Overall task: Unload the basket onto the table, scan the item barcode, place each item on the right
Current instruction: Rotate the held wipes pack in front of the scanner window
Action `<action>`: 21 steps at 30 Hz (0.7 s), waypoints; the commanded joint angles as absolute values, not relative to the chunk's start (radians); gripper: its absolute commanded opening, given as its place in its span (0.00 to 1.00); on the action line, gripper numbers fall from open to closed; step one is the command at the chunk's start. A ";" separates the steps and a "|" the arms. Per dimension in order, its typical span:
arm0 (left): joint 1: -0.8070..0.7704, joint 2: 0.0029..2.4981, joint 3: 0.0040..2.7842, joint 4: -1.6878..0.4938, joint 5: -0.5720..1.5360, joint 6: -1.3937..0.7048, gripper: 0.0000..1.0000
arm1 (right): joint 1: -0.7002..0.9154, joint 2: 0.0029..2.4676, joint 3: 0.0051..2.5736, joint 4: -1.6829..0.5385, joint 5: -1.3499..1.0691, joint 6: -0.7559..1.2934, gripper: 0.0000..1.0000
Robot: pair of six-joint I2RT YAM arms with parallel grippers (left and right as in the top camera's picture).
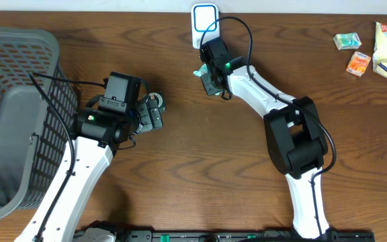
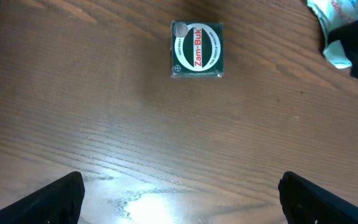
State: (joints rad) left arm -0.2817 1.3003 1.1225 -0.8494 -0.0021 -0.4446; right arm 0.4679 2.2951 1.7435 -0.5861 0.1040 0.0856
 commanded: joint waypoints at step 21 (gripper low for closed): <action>-0.280 1.298 1.135 -0.852 -0.004 -0.446 0.98 | 0.449 2.311 1.901 -0.004 0.271 0.092 0.01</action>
